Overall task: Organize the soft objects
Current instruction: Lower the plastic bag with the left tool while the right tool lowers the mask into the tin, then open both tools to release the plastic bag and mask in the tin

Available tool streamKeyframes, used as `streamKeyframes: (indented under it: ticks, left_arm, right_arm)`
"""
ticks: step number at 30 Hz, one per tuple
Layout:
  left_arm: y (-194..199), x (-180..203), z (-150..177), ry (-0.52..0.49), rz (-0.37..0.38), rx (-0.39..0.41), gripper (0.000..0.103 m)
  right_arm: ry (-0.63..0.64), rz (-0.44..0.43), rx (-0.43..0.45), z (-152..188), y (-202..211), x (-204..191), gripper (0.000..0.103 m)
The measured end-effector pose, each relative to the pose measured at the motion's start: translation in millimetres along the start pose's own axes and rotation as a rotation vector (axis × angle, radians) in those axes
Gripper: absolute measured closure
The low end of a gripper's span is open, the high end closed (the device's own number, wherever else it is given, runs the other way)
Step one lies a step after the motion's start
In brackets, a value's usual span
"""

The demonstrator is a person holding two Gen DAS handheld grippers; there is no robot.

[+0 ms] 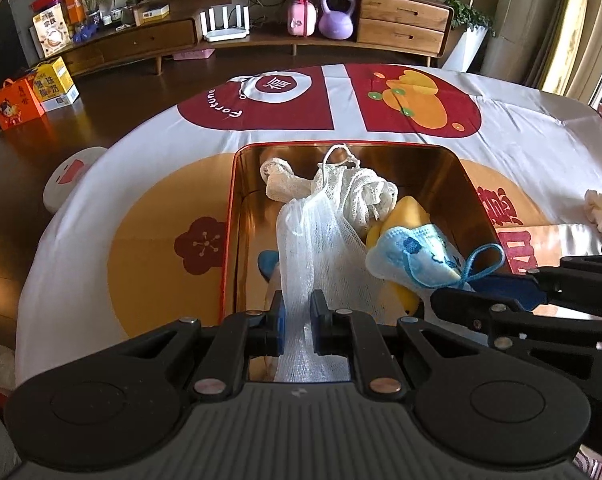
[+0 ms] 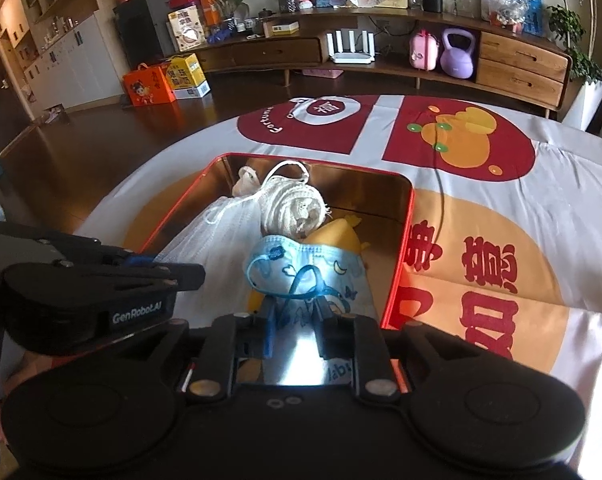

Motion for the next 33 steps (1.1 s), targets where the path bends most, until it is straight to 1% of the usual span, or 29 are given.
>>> streamKeyframes:
  ticks: [4, 8, 11, 19, 21, 22, 24, 26, 28, 30, 33]
  left_arm:
    - [2, -1, 1, 0.012, -0.002, -0.007, 0.091]
    - [6, 0, 3, 0.008, 0.004, -0.012, 0.09]
    - [10, 0, 4, 0.013, 0.005, -0.014, 0.087]
    - [24, -4, 4, 0.06, 0.03, -0.006, 0.086]
    - [29, -4, 4, 0.06, 0.027, 0.004, 0.079]
    - [32, -4, 4, 0.062, 0.026, 0.011, 0.073]
    - [38, -4, 3, 0.068, 0.033, 0.029, 0.068]
    - [46, -3, 1, 0.075, 0.033, 0.049, 0.055]
    - [55, -2, 0, 0.08, 0.033, 0.077, 0.047]
    - [65, 1, -1, 0.078, 0.035, 0.103, 0.045]
    - [77, 6, -2, 0.071, 0.041, 0.135, 0.044]
  right_arm:
    - [0.008, -0.009, 0.007, 1, 6, -2, 0.078]
    - [0.003, -0.006, 0.015, 0, 12, 0, 0.07]
    - [-0.005, -0.008, 0.02, 1, 17, 1, 0.067]
    - [-0.01, -0.023, 0.044, 0, 36, 3, 0.059]
    - [-0.011, -0.029, 0.049, 0, 40, 3, 0.058]
    - [-0.011, -0.033, 0.053, 0, 43, 3, 0.057]
    - [-0.009, -0.038, 0.063, 0, 49, 3, 0.054]
    - [-0.009, -0.044, 0.073, -1, 56, 4, 0.052]
    - [-0.008, -0.047, 0.087, -2, 64, 5, 0.048]
    - [-0.009, -0.047, 0.104, -2, 73, 7, 0.041]
    - [-0.013, -0.054, 0.122, -2, 87, 11, 0.037]
Point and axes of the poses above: each gripper's, at about its wrist camera, not at the fingertips, and y roughly against the way its jaws point, x to its right, z to its underside, the point moved 4 cm from there along -y, roughly the way its jaws point, and after that the axes turned 3 degrees about x, right-handed, at the moved point
